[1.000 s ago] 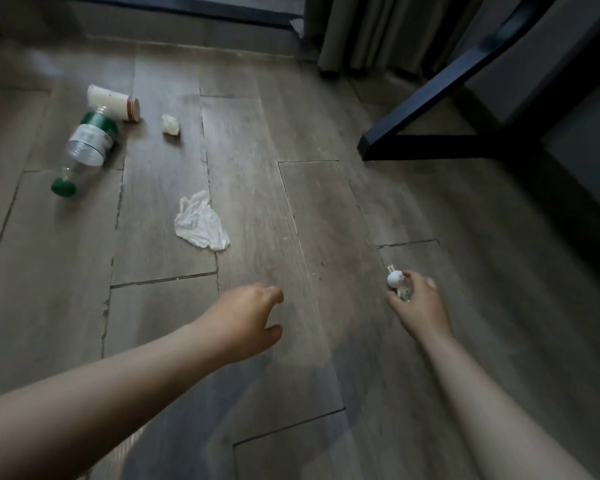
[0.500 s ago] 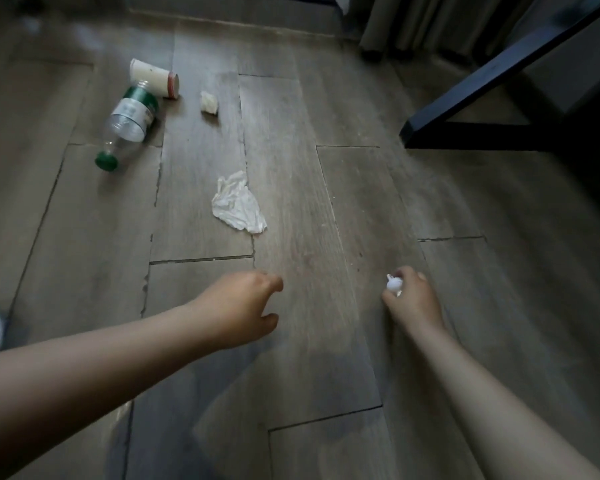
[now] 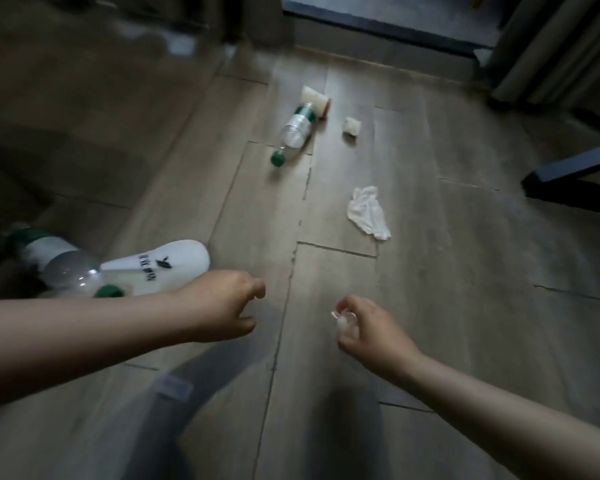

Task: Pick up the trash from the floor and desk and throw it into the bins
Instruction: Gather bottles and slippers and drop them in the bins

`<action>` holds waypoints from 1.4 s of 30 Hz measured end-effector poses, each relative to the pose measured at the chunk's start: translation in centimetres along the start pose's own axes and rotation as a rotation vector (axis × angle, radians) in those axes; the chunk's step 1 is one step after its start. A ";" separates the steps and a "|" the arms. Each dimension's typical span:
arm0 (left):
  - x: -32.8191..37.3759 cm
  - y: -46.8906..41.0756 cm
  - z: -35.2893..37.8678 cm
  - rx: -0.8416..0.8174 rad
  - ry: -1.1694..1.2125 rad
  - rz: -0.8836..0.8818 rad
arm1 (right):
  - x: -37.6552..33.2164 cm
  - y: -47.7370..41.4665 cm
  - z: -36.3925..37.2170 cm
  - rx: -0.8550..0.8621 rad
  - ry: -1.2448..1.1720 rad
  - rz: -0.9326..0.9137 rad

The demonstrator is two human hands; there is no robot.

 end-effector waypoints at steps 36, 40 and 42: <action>-17.8 18.2 5.1 0.098 0.276 -0.568 | -21.5 -2.2 15.5 -0.268 0.125 -0.316; -18.6 18.1 3.9 0.185 0.307 -0.565 | -23.8 -5.6 11.9 -0.131 0.028 -0.338; -19.0 17.9 3.3 0.227 0.288 -0.547 | -25.2 -7.2 10.4 -0.081 0.021 -0.360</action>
Point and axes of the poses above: each hand's wrist, its own y-axis away from the middle knuckle, its own z-axis out of the palm, x = y × z, the point moved 5 cm from there along -y, towards the middle knuckle, and after that the axes turned 4 degrees about z, right-handed, at the moved point
